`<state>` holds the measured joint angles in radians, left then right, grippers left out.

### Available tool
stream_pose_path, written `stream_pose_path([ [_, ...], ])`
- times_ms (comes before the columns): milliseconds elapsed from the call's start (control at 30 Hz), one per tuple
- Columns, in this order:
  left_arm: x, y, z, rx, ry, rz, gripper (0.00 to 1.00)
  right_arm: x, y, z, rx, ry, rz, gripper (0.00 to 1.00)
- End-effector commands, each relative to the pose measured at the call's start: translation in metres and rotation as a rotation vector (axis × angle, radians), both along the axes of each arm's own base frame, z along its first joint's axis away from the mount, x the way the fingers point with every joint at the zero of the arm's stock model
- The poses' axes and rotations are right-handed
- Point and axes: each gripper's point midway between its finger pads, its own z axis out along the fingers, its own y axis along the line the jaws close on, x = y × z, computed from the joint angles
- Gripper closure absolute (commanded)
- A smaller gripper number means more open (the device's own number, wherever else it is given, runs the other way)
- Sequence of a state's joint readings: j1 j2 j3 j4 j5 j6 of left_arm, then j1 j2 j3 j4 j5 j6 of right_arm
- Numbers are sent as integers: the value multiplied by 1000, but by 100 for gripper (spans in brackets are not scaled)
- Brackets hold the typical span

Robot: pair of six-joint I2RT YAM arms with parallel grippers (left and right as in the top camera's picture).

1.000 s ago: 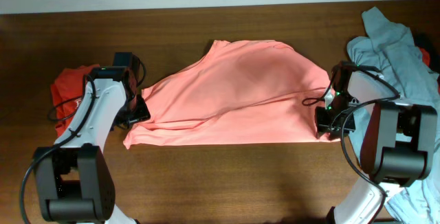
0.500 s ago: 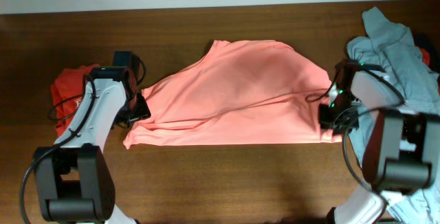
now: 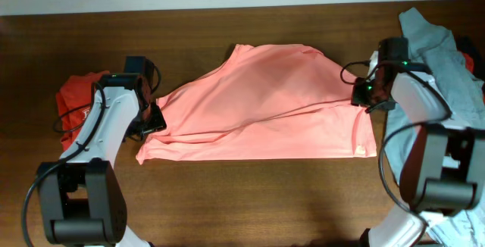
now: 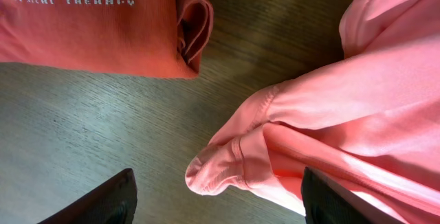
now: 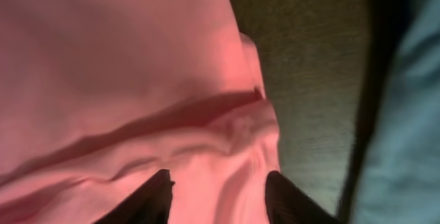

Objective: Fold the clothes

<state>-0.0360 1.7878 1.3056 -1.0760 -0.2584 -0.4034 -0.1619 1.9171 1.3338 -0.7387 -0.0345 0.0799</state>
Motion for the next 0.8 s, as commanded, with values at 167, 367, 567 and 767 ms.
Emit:
stream_pose_path([
  [167,4,1,5,-8,-15,-10,24,-5,1,-37,19,78,-3,35],
  [367,4,1,5,-8,-15,-10,24,-17,3,-45,24,127,17,67],
  [567,3,1,5,-8,-12,-10,24,-37,0,-46,2,209,15,96],
  [767,2,1,5,-7,-8,-10,24,-61,-6,-46,-35,307,2,96],
])
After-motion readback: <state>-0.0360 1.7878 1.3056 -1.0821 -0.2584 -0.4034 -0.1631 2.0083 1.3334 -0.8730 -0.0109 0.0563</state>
